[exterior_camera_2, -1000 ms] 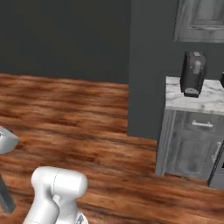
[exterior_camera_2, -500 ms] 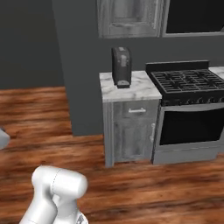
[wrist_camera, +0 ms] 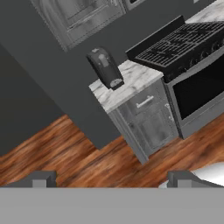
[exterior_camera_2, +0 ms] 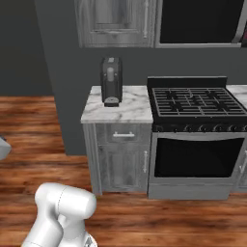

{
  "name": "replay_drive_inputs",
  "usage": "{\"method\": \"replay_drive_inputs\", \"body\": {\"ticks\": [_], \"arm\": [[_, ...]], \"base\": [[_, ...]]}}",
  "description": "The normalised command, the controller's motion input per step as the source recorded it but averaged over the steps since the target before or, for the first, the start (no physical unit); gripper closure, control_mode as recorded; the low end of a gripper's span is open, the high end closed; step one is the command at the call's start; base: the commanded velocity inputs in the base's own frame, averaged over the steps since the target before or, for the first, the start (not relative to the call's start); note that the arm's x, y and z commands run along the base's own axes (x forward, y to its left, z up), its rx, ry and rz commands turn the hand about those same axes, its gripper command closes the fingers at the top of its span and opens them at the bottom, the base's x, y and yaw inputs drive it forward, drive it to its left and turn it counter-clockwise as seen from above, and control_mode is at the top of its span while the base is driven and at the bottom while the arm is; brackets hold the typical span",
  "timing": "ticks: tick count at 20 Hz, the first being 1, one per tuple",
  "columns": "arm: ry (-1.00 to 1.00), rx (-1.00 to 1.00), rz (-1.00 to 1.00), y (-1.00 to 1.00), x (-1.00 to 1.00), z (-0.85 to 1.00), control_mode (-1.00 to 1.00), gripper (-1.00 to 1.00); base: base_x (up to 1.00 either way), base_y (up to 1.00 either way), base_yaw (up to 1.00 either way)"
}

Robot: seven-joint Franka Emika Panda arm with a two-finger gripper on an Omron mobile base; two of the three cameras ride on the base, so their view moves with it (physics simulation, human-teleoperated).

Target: Pick up the bowls from the cabinet and place each bowl in front of a stool on the dining counter.

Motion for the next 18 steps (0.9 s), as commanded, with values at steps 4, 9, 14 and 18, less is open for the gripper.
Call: {"method": "replay_drive_inputs", "body": {"ticks": [4,9,14,18], "arm": [[0.00,0.00,0.00,0.00,0.00,0.00,1.00,-1.00],[0.00,0.00,0.00,0.00,0.00,0.00,1.00,-1.00],[0.00,0.00,0.00,0.00,0.00,0.00,1.00,-1.00],[0.00,0.00,0.00,0.00,0.00,0.00,1.00,-1.00]], "base": [[-0.03,-1.00,0.22],[-0.36,-1.00,0.20],[-0.09,-1.00,0.17],[-0.08,-1.00,0.13]]}}
